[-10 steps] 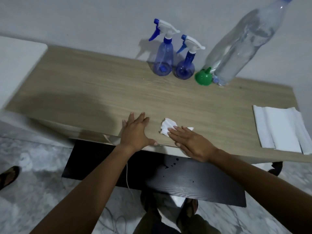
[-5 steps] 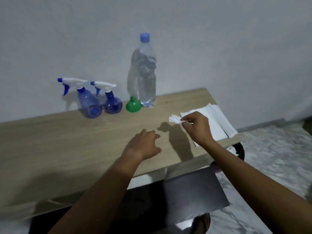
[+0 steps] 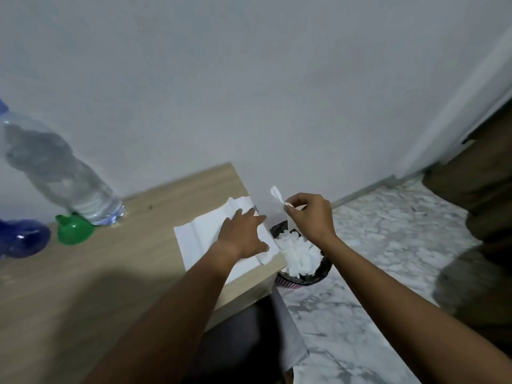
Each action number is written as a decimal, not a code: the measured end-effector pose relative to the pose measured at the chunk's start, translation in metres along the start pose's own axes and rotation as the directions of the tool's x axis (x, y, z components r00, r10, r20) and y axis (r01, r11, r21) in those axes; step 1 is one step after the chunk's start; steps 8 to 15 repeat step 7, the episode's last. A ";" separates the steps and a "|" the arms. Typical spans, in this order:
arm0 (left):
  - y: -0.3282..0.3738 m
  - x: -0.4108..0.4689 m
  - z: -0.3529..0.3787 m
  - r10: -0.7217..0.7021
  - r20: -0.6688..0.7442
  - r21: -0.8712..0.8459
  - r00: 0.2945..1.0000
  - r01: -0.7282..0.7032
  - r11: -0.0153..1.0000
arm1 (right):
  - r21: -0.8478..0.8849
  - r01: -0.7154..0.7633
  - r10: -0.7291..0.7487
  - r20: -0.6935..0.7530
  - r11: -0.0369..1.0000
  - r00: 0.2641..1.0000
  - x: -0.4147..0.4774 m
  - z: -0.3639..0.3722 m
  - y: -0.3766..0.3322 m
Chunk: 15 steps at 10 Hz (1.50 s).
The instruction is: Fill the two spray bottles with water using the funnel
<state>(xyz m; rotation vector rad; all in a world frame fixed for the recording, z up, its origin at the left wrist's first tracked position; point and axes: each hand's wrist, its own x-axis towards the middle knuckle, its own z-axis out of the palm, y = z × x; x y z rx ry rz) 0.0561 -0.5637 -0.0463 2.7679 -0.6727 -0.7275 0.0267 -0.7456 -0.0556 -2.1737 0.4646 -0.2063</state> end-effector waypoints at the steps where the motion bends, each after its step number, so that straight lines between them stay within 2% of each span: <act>1: 0.016 0.021 0.006 0.003 0.043 0.086 0.999 -0.007 0.996 | 0.021 -0.038 0.037 0.045 0.999 0.998 0.019 -0.005 0.023; 3: 0.017 0.041 0.023 -0.043 0.120 0.252 0.992 0.011 0.968 | -0.005 -0.097 0.097 0.073 0.995 0.993 0.048 -0.003 0.070; 5: 0.021 0.048 0.027 -0.033 0.056 0.315 0.998 0.014 0.949 | -0.110 -0.225 0.236 0.100 0.968 0.967 0.070 0.015 0.122; 6: 0.023 0.050 0.026 -0.058 0.064 0.313 0.996 0.036 0.949 | -0.230 -0.221 0.274 0.230 0.948 0.934 0.073 0.023 0.151; 7: 0.022 0.052 0.029 -0.075 0.087 0.309 0.993 0.045 0.950 | -0.250 -0.255 0.325 0.294 0.934 0.899 0.064 0.029 0.169; 15: 0.022 0.052 0.029 -0.075 0.087 0.309 0.993 0.045 0.950 | -0.250 -0.255 0.325 0.294 0.934 0.899 0.064 0.029 0.169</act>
